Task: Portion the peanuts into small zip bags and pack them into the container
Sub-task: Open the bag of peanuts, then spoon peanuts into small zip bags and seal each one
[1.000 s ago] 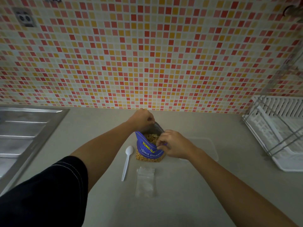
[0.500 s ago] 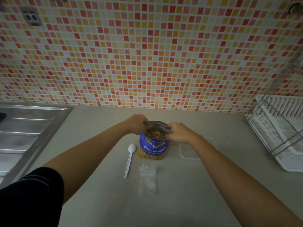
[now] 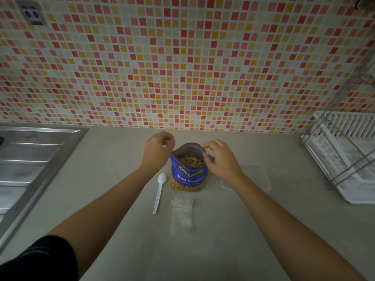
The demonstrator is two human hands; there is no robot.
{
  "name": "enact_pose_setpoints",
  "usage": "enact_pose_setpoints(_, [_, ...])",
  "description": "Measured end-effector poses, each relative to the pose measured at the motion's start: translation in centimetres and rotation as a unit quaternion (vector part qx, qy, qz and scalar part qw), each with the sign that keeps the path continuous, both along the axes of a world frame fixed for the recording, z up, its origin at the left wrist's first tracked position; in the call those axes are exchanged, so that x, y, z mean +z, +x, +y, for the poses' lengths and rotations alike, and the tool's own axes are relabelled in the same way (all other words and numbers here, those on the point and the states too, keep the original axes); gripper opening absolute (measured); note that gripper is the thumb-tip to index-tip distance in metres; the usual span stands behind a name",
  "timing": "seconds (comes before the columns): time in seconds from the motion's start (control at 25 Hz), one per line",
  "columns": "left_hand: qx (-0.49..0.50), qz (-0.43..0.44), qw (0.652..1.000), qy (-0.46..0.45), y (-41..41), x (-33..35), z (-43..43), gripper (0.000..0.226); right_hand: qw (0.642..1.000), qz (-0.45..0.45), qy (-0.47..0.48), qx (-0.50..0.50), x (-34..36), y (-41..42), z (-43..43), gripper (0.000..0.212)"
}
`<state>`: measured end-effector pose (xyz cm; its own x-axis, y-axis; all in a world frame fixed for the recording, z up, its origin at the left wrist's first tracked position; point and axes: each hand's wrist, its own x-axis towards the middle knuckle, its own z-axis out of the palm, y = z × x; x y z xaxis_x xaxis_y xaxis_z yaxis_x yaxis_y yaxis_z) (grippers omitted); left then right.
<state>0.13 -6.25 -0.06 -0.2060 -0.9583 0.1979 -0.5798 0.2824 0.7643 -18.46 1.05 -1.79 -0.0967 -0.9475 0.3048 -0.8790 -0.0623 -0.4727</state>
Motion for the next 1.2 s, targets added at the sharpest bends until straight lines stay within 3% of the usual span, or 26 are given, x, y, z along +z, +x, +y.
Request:
enact_pose_setpoints(0.08, [0.074,0.047,0.996,0.011,1.5,-1.9,1.6,0.018,0.988,-0.059,-0.140,-0.038,-2.3,1.5,2.2,0.012])
enact_pose_setpoints(0.16, [0.083,0.023,0.995,0.059,2.9,-4.6,3.5,0.019,0.979,-0.106,-0.163,-0.061,-5.7,3.0,4.7,0.008])
enact_pose_setpoints(0.28, [0.055,-0.077,0.990,0.107,4.5,-9.2,5.7,0.022,0.988,-0.093,-0.079,-0.091,-11.3,3.7,7.6,0.020])
enact_pose_setpoints(0.4, [0.039,-0.173,0.976,0.127,5.4,-12.0,6.7,0.023,0.990,-0.028,0.090,-0.106,-15.0,4.0,8.6,0.056])
enact_pose_setpoints(0.52, [0.040,-0.227,0.963,0.139,5.3,-12.9,6.6,0.024,0.975,0.016,0.199,-0.101,-16.2,4.4,8.6,0.081])
enact_pose_setpoints(0.76, [0.058,-0.258,0.954,0.140,4.4,-13.4,5.9,0.023,0.971,0.064,0.191,-0.128,-17.0,4.7,9.0,0.079])
enact_pose_setpoints(1.04, [0.052,-0.247,0.957,0.146,4.7,-13.3,5.8,0.021,0.971,0.068,0.192,-0.125,-17.2,4.7,9.0,0.081])
enact_pose_setpoints(1.2, [0.119,-0.117,0.977,0.132,5.4,-11.9,5.2,0.017,0.971,0.069,0.192,-0.125,-17.1,4.7,9.1,0.081])
